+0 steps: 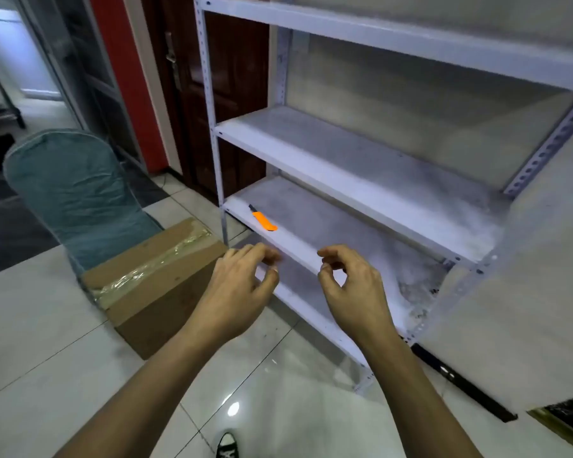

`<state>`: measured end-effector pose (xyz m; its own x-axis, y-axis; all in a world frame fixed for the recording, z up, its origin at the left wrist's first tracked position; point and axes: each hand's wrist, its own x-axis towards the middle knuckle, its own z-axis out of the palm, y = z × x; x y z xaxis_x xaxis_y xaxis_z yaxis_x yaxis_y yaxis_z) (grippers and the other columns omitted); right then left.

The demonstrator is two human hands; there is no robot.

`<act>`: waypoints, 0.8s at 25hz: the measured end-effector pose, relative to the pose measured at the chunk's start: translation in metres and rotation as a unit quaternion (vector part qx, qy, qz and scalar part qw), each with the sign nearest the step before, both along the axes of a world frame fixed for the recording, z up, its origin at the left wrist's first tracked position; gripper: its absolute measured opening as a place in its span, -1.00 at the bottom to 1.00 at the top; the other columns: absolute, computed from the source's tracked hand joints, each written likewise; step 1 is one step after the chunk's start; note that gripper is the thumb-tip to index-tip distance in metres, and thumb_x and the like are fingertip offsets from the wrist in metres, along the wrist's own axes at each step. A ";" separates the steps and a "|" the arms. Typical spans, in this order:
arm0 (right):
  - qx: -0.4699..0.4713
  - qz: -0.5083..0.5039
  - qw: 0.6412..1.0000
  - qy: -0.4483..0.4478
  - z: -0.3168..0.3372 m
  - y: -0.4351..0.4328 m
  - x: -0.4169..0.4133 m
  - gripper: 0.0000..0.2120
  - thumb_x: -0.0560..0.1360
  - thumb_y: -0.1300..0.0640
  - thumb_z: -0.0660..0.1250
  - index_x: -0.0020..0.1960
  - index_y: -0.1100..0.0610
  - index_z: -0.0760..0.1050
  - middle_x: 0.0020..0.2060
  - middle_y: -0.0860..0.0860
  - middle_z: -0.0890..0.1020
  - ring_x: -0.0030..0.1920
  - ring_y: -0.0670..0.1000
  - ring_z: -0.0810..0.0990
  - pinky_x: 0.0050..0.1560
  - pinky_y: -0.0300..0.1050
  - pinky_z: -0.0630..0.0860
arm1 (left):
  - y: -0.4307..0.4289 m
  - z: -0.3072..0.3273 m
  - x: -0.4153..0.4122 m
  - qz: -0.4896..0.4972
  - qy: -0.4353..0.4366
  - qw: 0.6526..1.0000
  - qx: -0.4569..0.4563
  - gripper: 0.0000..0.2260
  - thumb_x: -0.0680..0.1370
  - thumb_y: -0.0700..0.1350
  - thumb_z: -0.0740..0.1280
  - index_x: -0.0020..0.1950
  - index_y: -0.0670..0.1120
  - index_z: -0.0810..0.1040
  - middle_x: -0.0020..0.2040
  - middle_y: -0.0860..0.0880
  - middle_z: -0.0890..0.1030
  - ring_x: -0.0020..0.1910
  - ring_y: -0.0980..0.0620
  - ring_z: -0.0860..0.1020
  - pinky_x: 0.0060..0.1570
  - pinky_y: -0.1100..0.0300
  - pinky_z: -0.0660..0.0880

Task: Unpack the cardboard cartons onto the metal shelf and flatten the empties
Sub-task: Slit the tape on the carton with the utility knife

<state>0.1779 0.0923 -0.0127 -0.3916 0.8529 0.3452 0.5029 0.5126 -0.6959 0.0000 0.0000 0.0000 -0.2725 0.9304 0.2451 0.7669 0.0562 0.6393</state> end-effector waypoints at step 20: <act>-0.070 0.189 0.978 -0.057 -0.036 0.067 -0.236 -0.78 0.57 0.12 0.30 0.19 -0.07 0.53 0.03 -0.14 0.64 0.06 -0.07 0.59 0.11 -0.05 0.56 | 0.001 -0.036 -0.179 0.202 -0.055 0.976 -0.054 -0.84 0.64 -0.02 0.23 0.18 0.09 0.55 0.13 0.19 0.57 0.16 0.14 0.43 0.14 0.12 0.37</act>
<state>-0.0585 0.1591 -0.0483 -0.7173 0.6754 0.1713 0.3746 0.5812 -0.7224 -0.1792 0.0012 -0.0355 -0.6415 0.7604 0.1008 0.5954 0.4107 0.6905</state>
